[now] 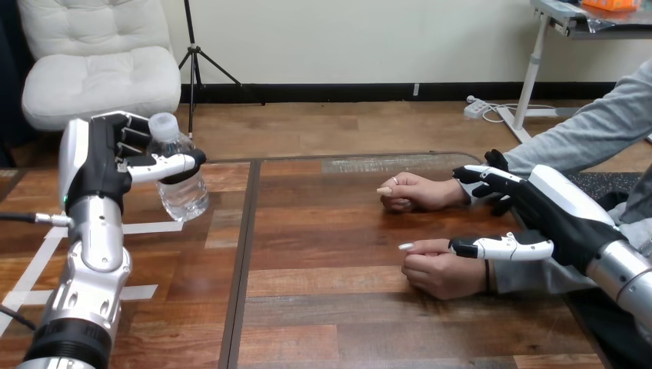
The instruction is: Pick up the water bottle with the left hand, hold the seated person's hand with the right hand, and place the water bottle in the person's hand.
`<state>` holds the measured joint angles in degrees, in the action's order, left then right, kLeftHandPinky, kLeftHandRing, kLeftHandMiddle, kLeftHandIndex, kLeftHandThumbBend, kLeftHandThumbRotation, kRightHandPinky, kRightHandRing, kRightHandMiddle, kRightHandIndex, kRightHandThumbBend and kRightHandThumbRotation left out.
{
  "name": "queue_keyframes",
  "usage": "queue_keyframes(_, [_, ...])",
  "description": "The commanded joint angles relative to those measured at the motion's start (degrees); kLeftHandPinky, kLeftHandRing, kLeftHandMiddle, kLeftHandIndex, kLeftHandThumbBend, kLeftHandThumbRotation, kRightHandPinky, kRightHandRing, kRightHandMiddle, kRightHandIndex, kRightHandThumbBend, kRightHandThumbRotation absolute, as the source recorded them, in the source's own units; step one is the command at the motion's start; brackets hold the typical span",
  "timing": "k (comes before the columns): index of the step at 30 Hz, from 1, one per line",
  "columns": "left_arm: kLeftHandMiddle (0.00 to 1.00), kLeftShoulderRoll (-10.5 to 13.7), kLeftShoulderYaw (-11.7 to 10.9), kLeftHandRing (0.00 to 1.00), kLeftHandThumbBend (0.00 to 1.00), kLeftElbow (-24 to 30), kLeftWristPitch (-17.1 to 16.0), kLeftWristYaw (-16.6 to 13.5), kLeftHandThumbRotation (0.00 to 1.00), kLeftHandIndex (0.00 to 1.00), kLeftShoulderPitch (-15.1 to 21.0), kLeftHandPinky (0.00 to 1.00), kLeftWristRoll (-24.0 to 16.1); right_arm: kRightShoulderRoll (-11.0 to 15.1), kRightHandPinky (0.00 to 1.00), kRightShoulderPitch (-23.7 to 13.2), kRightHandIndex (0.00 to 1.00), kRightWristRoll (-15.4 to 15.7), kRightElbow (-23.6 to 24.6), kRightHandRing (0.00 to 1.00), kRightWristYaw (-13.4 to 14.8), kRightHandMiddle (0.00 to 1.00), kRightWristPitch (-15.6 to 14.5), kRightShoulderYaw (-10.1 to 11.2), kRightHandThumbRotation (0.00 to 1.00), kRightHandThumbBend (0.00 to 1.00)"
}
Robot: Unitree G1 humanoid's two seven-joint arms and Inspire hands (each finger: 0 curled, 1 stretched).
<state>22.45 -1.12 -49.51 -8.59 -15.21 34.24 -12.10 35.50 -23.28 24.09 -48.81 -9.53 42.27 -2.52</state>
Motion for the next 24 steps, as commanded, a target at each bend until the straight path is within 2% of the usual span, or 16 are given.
queue_keyframes(1, [0.46, 1.96, -0.92, 0.40, 0.75, 4.89, -0.15, 0.04, 0.00, 0.47, 3.05, 0.34, -0.36, 1.28, 0.67, -5.53, 0.87, 0.06, -0.71, 0.82, 1.30, 0.88, 1.37, -0.97, 0.70, 1.00])
queue_keyframes(14, [0.45, 1.88, -1.04, 0.40, 0.75, 5.75, -0.08, 0.20, 0.00, 0.47, 2.60, 0.34, -0.31, 3.17, 0.68, -6.45, 0.86, 1.15, -1.92, 0.82, 1.36, 0.86, 0.60, -2.35, 0.66, 1.00])
queue_keyframes(19, [0.46, 2.29, -0.34, 0.40, 0.75, 6.15, 0.19, -0.12, 0.00, 0.47, 2.38, 0.34, -1.48, 3.81, 0.68, -6.64, 0.86, 1.74, -1.83, 0.82, 1.31, 0.86, 0.82, -2.78, 0.65, 1.00])
queue_keyframes(24, [0.46, 1.91, -1.05, 0.40, 0.75, 6.56, 0.48, 0.34, 0.00, 0.47, 2.29, 0.35, -0.59, 4.72, 0.69, -6.89, 0.86, 2.83, -1.61, 0.82, 0.67, 0.85, 0.31, -3.45, 0.65, 1.00])
